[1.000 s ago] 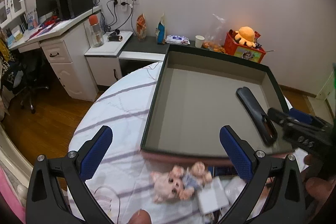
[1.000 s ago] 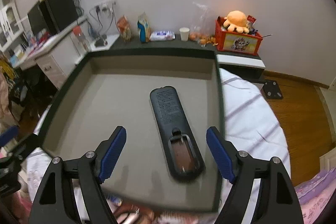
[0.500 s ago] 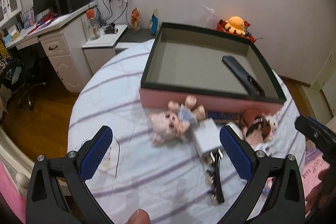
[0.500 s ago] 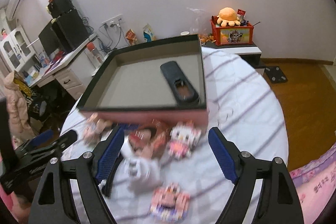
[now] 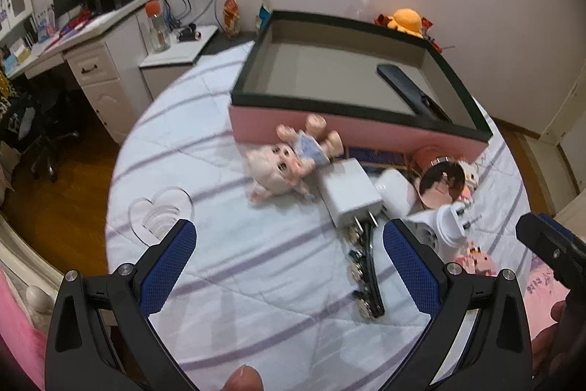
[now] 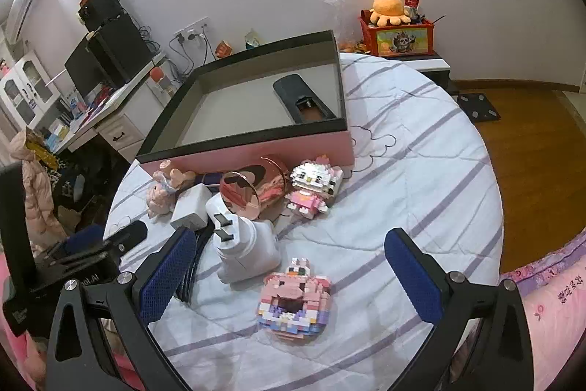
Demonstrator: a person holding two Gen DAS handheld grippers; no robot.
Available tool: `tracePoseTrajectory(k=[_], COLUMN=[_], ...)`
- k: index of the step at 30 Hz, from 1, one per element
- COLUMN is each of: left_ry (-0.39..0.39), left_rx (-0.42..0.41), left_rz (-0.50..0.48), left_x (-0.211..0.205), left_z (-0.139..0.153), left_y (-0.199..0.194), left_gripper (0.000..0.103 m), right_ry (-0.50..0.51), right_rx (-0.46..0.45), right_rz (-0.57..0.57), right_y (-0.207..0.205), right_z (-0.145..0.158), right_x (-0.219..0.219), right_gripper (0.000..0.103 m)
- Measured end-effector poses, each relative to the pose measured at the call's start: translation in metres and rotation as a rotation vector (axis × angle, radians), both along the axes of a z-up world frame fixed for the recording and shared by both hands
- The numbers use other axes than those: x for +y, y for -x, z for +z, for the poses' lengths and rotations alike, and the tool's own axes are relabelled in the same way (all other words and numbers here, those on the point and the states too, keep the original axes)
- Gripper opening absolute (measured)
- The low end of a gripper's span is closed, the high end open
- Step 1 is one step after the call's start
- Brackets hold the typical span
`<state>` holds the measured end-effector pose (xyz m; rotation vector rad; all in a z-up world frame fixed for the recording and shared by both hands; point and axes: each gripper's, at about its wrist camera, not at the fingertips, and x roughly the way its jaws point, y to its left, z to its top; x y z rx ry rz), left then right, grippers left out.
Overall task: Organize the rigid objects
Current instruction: 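Open the right gripper and withdraw it from the box, then lower the left gripper onto the black hair clip and close on it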
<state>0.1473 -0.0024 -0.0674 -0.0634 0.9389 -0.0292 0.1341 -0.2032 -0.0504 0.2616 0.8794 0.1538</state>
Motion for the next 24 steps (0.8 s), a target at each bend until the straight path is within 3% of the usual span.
tracePoseTrajectory(k=[9, 14, 19, 21, 24], left_ry=[0.029, -0.022, -0.047, -0.040, -0.028], left_rx=[0.083, 0.116, 0.109, 0.099, 0.097], left_rz=[-0.046, -0.092, -0.080, -0.074, -0.080], left_x=[-0.020, -0.042, -0.044, -0.042, -0.037], left_z=[-0.028, -0.045, -0.053, -0.051, -0.050], left_y=[0.000, -0.001, -0.004, -0.004, -0.005], left_gripper=[0.103, 0.101, 0.079, 0.058, 0.040], right_ry=[-0.001, 0.000, 0.002, 0.002, 0.000], right_rx=[0.018, 0.022, 0.026, 0.029, 0.033], right_rz=[-0.031, -0.035, -0.034, -0.038, -0.041], right_y=[0.005, 0.006, 0.006, 0.005, 0.005], right_z=[-0.005, -0.005, -0.006, -0.007, -0.007], right_x=[-0.014, -0.016, -0.018, -0.019, -0.020], right_gripper=[0.103, 0.103, 0.103, 0.103, 0.103])
